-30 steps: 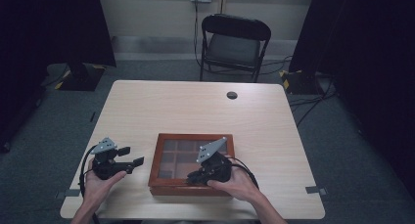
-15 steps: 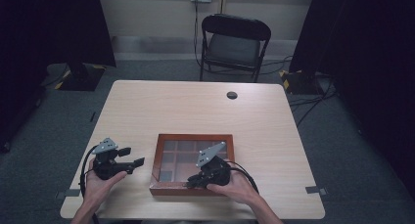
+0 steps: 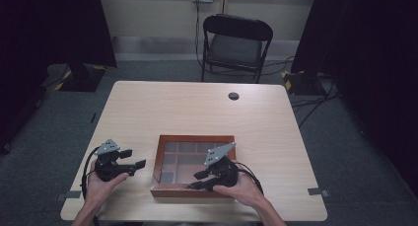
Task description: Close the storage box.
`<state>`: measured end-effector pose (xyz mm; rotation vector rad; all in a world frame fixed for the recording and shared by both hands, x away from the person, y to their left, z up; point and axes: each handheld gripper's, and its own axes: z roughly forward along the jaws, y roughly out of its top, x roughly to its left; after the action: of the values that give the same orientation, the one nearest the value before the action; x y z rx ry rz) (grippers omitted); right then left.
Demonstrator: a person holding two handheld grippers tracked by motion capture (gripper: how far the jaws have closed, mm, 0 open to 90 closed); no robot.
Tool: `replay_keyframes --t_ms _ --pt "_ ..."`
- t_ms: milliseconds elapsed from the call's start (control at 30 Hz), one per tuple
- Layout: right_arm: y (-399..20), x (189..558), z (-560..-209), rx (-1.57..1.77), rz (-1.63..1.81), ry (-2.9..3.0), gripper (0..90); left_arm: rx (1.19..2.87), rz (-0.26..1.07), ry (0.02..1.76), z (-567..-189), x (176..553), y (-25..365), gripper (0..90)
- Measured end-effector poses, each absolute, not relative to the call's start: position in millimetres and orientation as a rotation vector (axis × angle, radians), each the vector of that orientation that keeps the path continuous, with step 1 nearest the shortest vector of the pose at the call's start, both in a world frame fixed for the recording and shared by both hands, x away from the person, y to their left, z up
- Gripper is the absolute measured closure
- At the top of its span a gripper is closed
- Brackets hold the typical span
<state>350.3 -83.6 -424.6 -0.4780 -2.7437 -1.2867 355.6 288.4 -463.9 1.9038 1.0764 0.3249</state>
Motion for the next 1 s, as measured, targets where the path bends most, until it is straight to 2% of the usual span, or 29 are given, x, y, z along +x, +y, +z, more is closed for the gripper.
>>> replay_keyframes --t_ms 233,367,433,733,867,1000 --pt "-124.1 361.9 -415.0 -0.823 -1.442 -2.751 38.3 1.918 0.325 1.122 -467.3 359.1 291.7 22.2" --pt "-154.2 365.3 -412.3 -1.026 -1.472 -2.766 32.5 1.933 0.343 1.141 -469.0 358.7 294.4 21.9" --pt "-169.6 365.8 -412.8 -1.139 -1.488 -2.764 26.7 1.954 0.35 1.149 -469.9 359.0 295.4 22.0" --pt "-231.4 365.7 -432.3 -1.578 -1.436 -2.757 17.4 2.005 0.33 1.194 -478.3 365.1 294.4 22.4" --pt "-252.1 367.1 -450.6 -1.774 -1.34 -2.746 15.5 2.031 0.323 1.22 -482.5 368.0 296.0 21.7" --pt "-267.1 366.6 -469.0 -1.924 -1.235 -2.7 15.4 2.065 0.372 1.241 -486.5 368.9 295.6 21.5"
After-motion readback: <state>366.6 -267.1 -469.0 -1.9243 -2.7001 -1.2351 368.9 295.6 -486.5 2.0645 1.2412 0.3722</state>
